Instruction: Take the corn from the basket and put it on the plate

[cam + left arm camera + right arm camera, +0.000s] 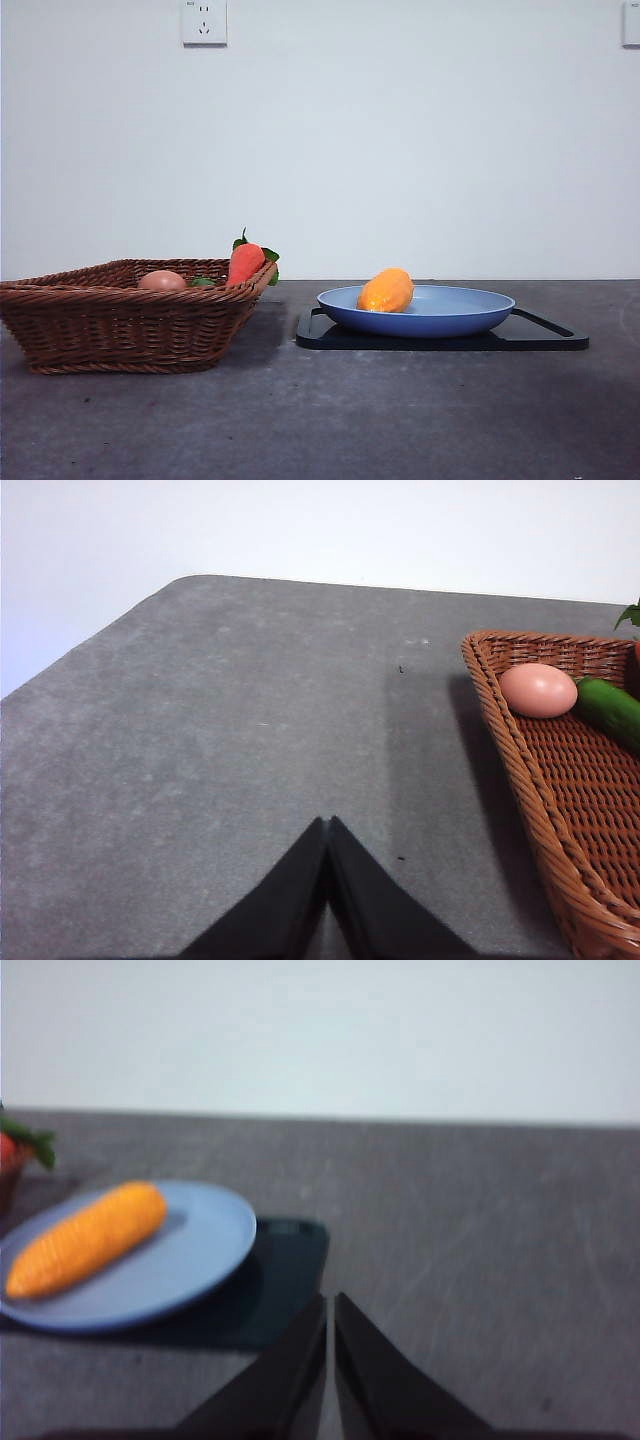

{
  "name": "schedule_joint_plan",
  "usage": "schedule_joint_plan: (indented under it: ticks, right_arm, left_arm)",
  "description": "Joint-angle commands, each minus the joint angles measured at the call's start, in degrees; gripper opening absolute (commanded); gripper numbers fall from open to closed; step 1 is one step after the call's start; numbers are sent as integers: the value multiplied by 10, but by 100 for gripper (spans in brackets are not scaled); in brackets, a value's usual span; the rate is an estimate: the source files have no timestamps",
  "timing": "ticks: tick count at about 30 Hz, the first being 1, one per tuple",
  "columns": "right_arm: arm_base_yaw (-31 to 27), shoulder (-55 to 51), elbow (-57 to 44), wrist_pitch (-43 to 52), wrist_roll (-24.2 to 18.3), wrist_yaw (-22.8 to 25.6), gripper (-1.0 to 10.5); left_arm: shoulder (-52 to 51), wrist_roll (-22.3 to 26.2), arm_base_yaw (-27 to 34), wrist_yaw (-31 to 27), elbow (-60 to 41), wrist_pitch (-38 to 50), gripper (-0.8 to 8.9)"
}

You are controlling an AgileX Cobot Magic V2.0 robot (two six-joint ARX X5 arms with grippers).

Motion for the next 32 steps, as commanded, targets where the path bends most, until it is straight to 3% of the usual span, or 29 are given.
schedule_joint_plan:
  ticks: [1,7,32]
  right_arm:
    - [3,0,-13,2,17,-1,2]
    - [3,0,-13,-39,15,0,2]
    - [-14,0,-13,-32,16,0,2]
  left_arm:
    - [-1,-5,1,0,-16,-2,4]
    - [-1,-5,1,0,-16,-2,4]
    - [-1,-5,1,0,-16,-2,4]
